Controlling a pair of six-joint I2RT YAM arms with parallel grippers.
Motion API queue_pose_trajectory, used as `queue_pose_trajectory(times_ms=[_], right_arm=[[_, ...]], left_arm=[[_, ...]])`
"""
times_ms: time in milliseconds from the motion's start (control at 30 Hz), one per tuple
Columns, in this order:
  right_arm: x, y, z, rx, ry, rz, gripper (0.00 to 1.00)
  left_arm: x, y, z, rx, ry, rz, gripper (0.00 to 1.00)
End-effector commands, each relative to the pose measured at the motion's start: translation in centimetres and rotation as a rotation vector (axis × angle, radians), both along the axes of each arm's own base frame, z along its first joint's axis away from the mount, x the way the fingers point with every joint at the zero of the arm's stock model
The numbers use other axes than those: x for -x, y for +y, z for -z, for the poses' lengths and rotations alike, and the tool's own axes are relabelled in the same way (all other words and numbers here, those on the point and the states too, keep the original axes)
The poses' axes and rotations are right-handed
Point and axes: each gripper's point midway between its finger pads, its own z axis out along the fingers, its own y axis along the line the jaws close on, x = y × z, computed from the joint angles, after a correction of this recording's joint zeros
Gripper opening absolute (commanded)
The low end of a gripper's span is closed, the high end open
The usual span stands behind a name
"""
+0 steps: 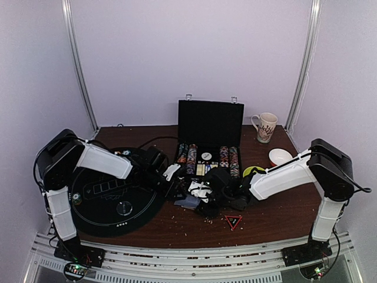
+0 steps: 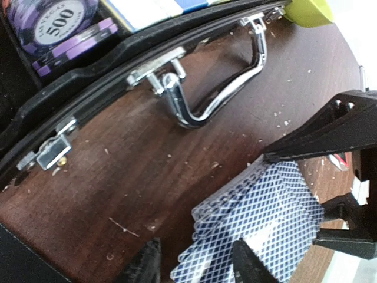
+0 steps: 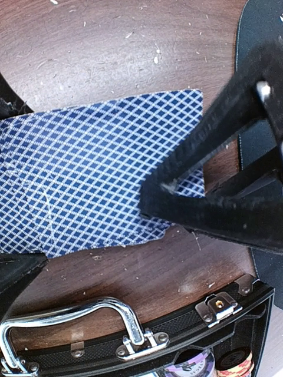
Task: Distribute texas hold em gaming equipment
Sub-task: Place the face-down deck piles at the center of the board.
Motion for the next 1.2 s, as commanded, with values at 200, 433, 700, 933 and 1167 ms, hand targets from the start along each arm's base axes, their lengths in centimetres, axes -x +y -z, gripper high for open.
queue_pose_trajectory(times_ms=[200,433,700,933,1167], right_arm=[[-0.1,-1.1,1.3,0.076,0.005,0.007,0.66],[-0.2,-0.8,1.5,0.074,0.01,0.008,0.66],[-0.1,-1.0,1.7,0.085,0.012,0.008,0.66],[-0.1,-1.1,1.7,0.087,0.013,0.011,0.65],[-0.1,-1.2,1.8,0.094,0.012,0.012,0.66]], left_arm=[[1.5,3.4,1.3,-0.022,0.132,-0.048,0.56],[3.2,2.9,1.5,0.058,0.242,-0.002,0.41],[3.2,1.6,0.8,0.134,0.267,0.02,0.37],[2.5,1.7,0.8,0.157,0.289,-0.005,0.29],[1.8,3.0,1.2,0.097,0.249,-0.028,0.28]])
